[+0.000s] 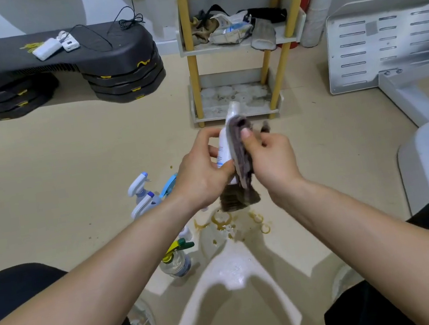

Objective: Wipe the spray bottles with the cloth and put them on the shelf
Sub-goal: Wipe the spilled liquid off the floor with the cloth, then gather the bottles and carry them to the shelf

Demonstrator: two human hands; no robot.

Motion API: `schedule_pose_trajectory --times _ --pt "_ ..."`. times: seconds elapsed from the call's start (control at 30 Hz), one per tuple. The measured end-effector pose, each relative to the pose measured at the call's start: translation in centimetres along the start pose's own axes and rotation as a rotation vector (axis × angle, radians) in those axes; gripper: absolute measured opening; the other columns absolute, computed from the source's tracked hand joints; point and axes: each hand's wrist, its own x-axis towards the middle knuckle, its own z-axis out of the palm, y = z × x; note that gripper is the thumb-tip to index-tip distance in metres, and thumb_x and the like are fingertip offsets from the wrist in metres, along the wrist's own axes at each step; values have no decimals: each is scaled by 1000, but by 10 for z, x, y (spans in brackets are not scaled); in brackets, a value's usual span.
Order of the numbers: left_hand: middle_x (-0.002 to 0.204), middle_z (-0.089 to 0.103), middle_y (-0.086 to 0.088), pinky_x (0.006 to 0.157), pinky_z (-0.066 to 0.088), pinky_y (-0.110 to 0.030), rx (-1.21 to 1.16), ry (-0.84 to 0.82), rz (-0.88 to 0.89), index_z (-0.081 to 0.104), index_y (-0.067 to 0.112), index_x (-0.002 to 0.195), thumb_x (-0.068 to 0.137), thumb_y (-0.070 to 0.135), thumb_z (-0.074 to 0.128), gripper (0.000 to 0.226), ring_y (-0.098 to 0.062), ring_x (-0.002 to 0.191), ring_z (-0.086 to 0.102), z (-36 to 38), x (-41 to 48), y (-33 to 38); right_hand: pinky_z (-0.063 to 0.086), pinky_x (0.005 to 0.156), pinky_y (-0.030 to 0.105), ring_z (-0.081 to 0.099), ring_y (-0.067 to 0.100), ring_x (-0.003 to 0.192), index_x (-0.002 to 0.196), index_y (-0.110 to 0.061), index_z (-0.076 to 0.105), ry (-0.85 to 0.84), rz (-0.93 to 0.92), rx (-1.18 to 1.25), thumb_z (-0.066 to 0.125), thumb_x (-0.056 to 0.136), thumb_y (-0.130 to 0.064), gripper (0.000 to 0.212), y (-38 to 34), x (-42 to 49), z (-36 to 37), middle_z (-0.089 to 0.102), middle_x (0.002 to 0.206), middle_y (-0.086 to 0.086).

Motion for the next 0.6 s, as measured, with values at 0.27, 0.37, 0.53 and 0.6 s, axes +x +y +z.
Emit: schedule_pose_trajectory --times 0.27,0.37,0.53,0.6 --pt "104 69 -6 56 53 -23 -344 -70 -159 49 26 121 81 -1 68 52 -20 82 67 9 -14 -6 38 50 31 49 10 49 63 -14 55 -96 -160 -255 62 96 -37 41 -1 -21 -9 55 51 -7" --pt "109 68 -18 74 62 -35 -442 29 -238 49 19 113 85 -1 70 40 -26 92 70 -8 -2 -14 42 54 28 53 10 54 65 -20 58 -126 -75 -287 67 93 -33 32 17 -9 -9 58 56 -10" --pt "105 70 -9 81 61 -50 -315 139 -249 49 26 105 89 29 73 28 -29 99 70 -24 22 -36 57 83 42 73 32 89 96 -7 72 -191 237 -174 71 88 -37 31 47 14 -12 77 94 12" --pt "101 70 -4 81 60 -54 -268 188 -261 52 27 106 87 38 72 30 -27 94 69 -26 30 -43 56 79 41 72 33 86 90 -4 70 -241 324 -189 69 93 -28 23 56 19 -10 75 94 15"
